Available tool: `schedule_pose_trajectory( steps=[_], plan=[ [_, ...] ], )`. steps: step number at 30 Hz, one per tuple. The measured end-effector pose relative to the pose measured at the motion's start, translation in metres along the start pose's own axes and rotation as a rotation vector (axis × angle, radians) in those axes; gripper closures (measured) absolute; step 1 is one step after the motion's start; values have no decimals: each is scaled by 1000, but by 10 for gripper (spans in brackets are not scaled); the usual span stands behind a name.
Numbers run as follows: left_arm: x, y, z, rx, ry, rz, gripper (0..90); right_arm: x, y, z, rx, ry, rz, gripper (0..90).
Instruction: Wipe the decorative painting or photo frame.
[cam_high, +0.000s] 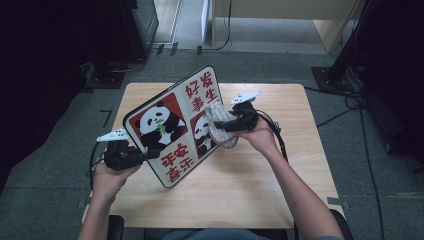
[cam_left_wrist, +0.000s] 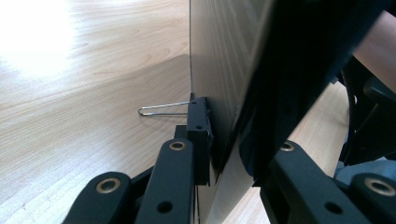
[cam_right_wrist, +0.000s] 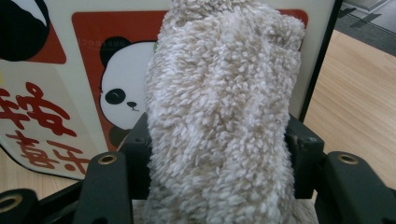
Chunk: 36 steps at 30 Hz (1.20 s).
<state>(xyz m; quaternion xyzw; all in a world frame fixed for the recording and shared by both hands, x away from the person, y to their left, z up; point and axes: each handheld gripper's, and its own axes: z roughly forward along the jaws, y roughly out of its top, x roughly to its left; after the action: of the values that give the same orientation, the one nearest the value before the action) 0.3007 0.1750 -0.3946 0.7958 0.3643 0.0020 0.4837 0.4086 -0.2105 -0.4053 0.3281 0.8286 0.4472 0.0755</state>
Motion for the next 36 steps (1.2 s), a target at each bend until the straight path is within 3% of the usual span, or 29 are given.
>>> schedule_pose_trajectory(
  steps=[36],
  plan=[
    [0,-1,0,-4,-4,3,787,-8,-51,24,97,-6,28,433]
  ],
)
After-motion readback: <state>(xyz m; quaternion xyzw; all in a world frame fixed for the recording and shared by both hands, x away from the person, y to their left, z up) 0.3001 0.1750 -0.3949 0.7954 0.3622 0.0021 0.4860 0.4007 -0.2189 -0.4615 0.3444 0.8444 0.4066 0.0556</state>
